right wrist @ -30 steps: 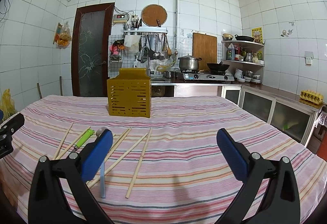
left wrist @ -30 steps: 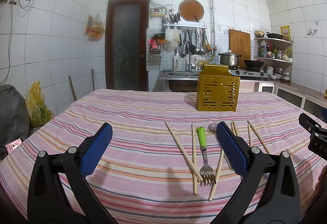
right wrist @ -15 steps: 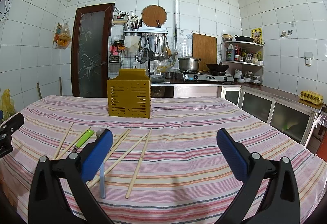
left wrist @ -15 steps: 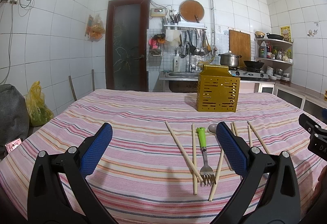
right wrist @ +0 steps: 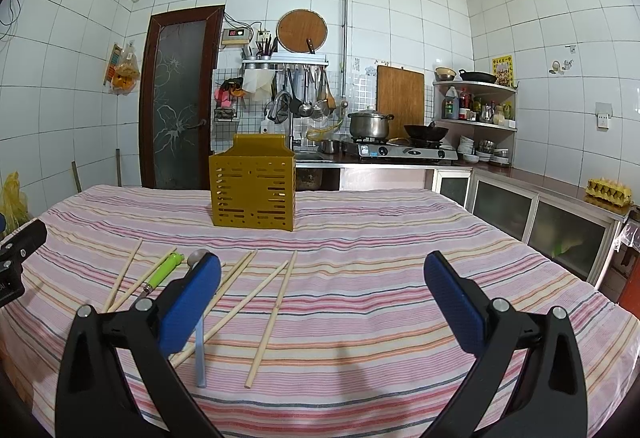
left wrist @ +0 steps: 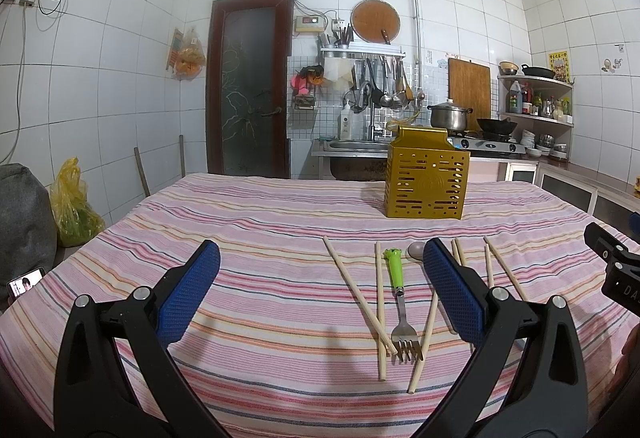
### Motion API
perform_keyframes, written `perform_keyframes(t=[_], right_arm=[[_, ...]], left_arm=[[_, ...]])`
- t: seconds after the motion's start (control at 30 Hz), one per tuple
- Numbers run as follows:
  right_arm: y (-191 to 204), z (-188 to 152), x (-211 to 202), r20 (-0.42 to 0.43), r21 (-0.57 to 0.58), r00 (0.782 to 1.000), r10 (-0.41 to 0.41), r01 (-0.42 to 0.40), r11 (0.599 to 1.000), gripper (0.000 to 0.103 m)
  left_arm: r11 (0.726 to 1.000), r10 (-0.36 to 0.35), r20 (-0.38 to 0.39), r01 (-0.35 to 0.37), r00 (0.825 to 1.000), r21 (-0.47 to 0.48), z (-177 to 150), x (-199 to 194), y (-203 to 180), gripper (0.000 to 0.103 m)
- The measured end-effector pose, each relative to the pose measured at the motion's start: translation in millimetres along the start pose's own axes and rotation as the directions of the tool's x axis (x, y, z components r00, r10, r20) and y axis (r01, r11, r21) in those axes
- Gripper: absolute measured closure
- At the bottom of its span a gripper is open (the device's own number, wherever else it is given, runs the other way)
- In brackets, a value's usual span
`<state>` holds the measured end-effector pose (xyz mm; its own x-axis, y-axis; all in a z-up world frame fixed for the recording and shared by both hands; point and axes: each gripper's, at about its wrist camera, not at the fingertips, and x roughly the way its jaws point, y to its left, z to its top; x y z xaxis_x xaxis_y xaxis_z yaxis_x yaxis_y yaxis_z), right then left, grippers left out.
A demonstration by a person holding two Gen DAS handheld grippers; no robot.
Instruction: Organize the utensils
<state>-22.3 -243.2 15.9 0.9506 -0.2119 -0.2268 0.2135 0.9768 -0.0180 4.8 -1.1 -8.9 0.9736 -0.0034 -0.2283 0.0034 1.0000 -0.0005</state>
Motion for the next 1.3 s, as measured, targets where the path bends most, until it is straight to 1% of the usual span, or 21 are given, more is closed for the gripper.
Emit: perform_keyframes(t=[1.07,1.3], right_arm=[[-4.0,-0.3,-0.1,0.002,0.002,1.0,-0.007,0.007,1.0,0.004],[-1.0,1.9,2.5,-0.003,-0.002,1.0,-0.009,0.009,1.0,0.004]], left_arm=[[1.0,0.0,-0.013,0.0,1.0,0.0,0.3,1.7,1.7,0.005],[1.0,0.011,-0.025,-0.01,1.0,0.026,1.0,4.4,-4.6,0.005]])
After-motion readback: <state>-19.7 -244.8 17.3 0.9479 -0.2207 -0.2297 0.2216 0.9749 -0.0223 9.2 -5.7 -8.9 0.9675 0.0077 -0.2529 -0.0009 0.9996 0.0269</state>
